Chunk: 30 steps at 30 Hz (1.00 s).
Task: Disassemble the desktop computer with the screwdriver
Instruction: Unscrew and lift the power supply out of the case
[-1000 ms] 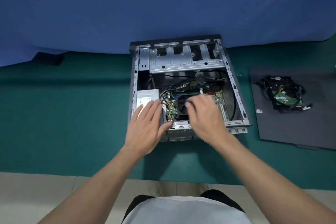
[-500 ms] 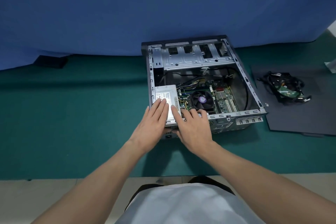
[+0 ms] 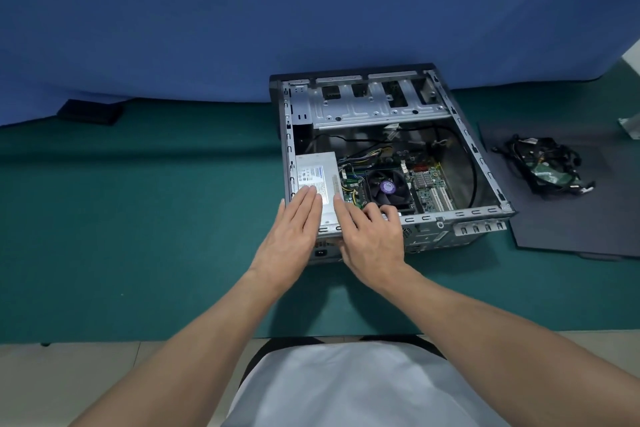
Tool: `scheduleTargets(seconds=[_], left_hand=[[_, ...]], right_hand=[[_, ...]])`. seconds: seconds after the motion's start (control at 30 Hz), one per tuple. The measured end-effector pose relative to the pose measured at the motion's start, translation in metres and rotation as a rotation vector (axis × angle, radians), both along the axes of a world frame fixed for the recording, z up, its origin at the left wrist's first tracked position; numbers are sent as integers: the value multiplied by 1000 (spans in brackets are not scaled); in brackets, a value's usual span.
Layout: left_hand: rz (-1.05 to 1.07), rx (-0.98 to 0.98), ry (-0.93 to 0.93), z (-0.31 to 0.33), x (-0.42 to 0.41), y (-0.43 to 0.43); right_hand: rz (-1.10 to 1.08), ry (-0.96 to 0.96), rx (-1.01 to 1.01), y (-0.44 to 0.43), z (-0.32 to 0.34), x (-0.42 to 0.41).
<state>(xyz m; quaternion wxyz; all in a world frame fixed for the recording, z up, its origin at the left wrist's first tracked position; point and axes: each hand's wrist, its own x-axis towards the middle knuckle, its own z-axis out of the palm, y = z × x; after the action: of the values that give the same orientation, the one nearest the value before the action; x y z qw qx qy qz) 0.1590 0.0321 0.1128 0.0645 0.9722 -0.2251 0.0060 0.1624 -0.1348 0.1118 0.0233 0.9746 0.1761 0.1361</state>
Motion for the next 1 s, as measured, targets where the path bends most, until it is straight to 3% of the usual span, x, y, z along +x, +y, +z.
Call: scheduleTargets(seconds=[0.23, 0.4, 0.5, 0.57, 0.63, 0.73, 0.9, 1.0], left_hand=[[46, -49, -15, 7, 2, -4], [-17, 46, -20, 21, 6, 5], [-61, 29, -96, 29, 16, 13], [-26, -52, -150, 34, 26, 11], [55, -122, -148, 38, 39, 3], [202, -168, -114, 39, 57, -14], [446, -36, 129, 28, 89, -38], [521, 3, 154, 24, 96, -48]], right_hand=[[-20, 40, 45, 2, 0, 1], [38, 209, 110, -4, 17, -4], [82, 351, 357, -19, 34, 2], [0, 402, 530, -36, 43, 15], [-98, 398, 577, -57, 50, 34], [-91, 475, 458, -79, 55, 62], [210, 582, 203, -80, 47, 99], [407, 596, 136, -72, 39, 117]])
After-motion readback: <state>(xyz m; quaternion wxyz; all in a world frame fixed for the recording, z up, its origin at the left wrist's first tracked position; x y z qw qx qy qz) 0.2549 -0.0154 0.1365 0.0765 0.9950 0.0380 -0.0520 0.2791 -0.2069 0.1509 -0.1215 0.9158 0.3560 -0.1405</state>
